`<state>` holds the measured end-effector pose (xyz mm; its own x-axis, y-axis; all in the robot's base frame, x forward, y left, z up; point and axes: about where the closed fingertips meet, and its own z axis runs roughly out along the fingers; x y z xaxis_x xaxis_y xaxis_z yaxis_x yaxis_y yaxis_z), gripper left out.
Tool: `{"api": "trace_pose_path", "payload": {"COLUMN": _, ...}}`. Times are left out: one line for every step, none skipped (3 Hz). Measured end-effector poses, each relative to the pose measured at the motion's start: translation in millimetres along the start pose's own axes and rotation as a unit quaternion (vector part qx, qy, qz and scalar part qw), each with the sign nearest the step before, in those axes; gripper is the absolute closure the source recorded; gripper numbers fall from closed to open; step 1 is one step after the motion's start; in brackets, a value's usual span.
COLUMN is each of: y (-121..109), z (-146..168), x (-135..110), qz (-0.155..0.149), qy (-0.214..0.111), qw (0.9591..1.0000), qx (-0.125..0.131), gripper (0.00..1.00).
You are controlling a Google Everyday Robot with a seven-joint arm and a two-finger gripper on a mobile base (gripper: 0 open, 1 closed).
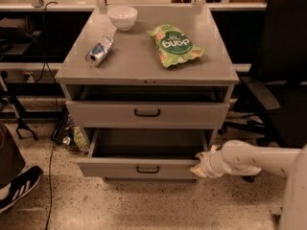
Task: Open middle drawer
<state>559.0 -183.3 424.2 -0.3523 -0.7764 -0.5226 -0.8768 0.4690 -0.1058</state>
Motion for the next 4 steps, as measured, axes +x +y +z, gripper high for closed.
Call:
{"api": "trace_pose_path", "payload": {"y": 7.1, "z": -5.8, "x": 1.0, "qz": 0.004, "qy": 0.002, "qw": 1.0000, "qx": 0.005, "gripper": 0.44}}
{"api": "trace_pose_path", "payload": {"y": 7.4, "z": -5.6, "x": 1.0, "qz": 0.004, "qy": 0.002, "qw": 1.0000, "qx": 0.005, "gripper": 0.13}}
{"api": "trace_pose_path", "payload": {"y": 8.4, "z": -4.3, "x": 0.5, "qz": 0.004, "qy": 0.002, "qw": 1.0000, "qx": 0.003, "gripper": 0.00}}
{"api": "trace_pose_path", "payload": {"y": 20.7, "z": -15.1, "x": 19.0, "qz": 0.033, "qy": 0.007, "qw": 0.9994, "qx": -0.006, "gripper": 0.00}}
